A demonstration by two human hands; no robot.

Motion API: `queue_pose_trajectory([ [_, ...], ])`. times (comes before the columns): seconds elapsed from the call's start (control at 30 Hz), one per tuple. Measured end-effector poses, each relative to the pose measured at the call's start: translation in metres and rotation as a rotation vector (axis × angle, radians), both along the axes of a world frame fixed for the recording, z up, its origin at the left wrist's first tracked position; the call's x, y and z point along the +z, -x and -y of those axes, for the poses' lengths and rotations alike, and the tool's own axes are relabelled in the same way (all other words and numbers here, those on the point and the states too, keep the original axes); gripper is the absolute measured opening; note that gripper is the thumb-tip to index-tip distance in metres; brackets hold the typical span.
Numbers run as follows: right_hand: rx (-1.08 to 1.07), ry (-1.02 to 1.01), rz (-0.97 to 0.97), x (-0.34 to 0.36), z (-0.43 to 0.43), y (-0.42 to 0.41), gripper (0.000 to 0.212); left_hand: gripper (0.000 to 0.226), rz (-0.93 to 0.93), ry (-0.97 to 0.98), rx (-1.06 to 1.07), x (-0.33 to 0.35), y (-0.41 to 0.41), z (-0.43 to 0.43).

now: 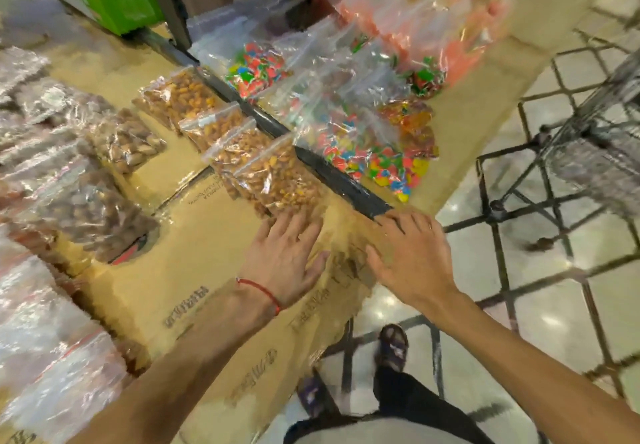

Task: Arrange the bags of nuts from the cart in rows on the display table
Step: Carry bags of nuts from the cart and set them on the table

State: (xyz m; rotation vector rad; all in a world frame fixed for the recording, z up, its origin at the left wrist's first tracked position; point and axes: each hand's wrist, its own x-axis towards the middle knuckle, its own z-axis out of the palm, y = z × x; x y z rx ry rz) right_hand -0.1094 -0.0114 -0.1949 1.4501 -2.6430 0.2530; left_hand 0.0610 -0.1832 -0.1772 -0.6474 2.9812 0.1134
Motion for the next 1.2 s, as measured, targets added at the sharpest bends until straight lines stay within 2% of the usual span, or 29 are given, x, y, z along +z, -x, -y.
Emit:
queue_pose_trajectory([
  [0.17,-0.215,0.130,-0.013,-0.018,-0.065,0.044,0.054,0.063,0.040,-0.009,-0.170,0.002,0.076,-0.029],
  [0.3,-0.319,0.107,0.024,-0.027,-0.113,0.096,0.052,0.060,-0.002,0.009,-0.313,0.002,0.150,-0.061],
  [0.73,-0.382,0.078,0.030,-0.034,-0.250,0.324,0.043,0.052,-0.018,-0.002,-0.448,-0.016,0.429,-0.204],
  [0.97,-0.608,-0.055,0.112,-0.028,-0.281,0.451,0.048,0.057,0.026,-0.065,-0.530,-0.021,0.572,-0.226],
  [1.2,-0.820,-0.078,0.068,-0.026,-0.278,0.567,0.047,0.059,0.042,-0.072,-0.680,-0.026,0.733,-0.220],
])
